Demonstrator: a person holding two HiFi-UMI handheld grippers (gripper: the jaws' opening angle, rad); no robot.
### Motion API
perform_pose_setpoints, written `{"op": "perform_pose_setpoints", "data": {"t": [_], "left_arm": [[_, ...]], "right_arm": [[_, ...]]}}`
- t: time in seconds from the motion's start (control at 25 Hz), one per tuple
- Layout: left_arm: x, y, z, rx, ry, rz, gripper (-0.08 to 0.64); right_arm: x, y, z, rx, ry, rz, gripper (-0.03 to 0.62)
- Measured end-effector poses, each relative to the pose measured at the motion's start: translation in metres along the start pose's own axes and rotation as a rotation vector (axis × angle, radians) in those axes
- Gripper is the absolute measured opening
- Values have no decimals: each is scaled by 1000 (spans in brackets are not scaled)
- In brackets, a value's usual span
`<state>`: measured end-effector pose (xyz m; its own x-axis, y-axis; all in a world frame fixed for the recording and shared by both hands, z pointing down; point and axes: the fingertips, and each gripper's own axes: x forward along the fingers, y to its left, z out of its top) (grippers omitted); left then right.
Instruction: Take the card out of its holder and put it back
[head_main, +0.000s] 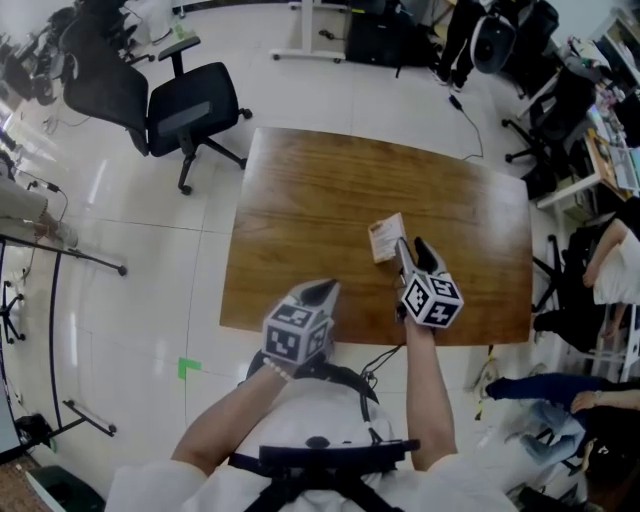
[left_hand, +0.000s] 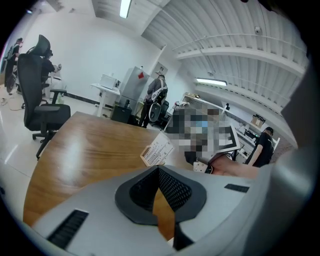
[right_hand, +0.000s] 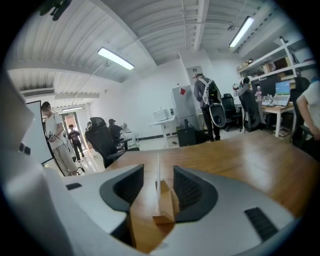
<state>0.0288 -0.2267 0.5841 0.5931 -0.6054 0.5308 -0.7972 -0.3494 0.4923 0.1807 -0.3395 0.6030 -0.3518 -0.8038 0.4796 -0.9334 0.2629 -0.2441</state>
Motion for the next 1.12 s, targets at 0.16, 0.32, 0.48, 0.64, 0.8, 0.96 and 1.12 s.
{"op": "perform_pose_setpoints", "data": {"t": [0.16,0.32,0.48,0.64,0.8,0.96,1.12], "left_arm": [[-15,-4,12,15,-45,17,-5],[-39,-20,20,45,-82,32,-5],[-68,-35,24,72,-109,41,-5],[-92,-44,27,107,-121,30,-5],[-107,-53,36,127,-142,-26,-5],[-113,-59,42,163,-145,-78,-5],[-124,-62,35,177,-130,-144,-5]], "right_arm": [[-40,6,27,17,-92,24,170],[-89,6,36,64,-156,22,9],[-126,10,36,107,-191,32,-2],[-158,26,33,172,-214,55,-2],[-190,50,25,233,-244,57,-2],[-209,69,9,281,-248,23,-2],[-230,100,-5,311,-254,-5,-2]]}}
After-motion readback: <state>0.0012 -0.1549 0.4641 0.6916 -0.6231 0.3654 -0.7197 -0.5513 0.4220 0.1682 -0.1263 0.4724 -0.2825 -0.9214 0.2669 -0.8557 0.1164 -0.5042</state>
